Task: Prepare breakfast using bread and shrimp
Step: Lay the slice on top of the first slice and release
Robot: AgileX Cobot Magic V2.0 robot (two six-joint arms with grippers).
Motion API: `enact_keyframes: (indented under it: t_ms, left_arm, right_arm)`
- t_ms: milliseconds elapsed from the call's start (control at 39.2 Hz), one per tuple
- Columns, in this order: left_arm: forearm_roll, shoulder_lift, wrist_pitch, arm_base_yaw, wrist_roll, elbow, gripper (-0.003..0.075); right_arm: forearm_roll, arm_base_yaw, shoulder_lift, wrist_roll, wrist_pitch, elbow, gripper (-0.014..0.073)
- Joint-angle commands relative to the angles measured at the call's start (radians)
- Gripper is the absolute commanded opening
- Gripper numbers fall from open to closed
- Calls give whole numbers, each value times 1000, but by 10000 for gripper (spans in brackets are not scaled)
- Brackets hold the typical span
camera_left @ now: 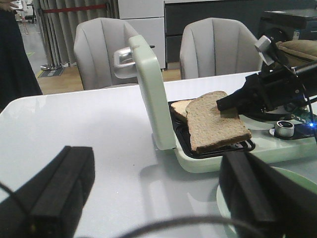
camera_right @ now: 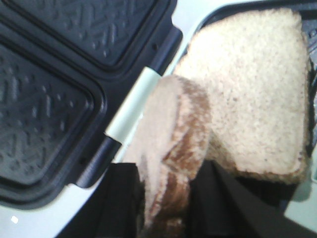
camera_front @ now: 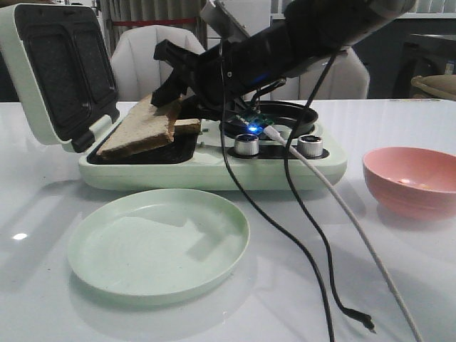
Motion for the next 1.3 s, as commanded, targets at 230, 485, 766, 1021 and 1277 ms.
enact_keyframes:
  t_ms: [230, 485, 766, 1021, 1277]
  left_arm:
    - [-10, 14, -84, 1, -3, -25, 564]
    - [-10, 14, -84, 1, -3, -25, 564]
    - [-10, 14, -84, 1, -3, -25, 564]
    - [-10, 14, -84, 1, -3, -25, 564]
    - [-10, 14, -84, 1, -3, -25, 564]
  right_arm:
    - [-289, 17, -133, -2, -123, -31, 432]
    - [-353, 24, -174, -3, -186, -32, 460]
    - [-375, 25, -149, -3, -157, -32, 597]
    - [-462, 25, -216, 18, -179, -25, 597]
    - [-571, 25, -373, 69, -241, 91, 597]
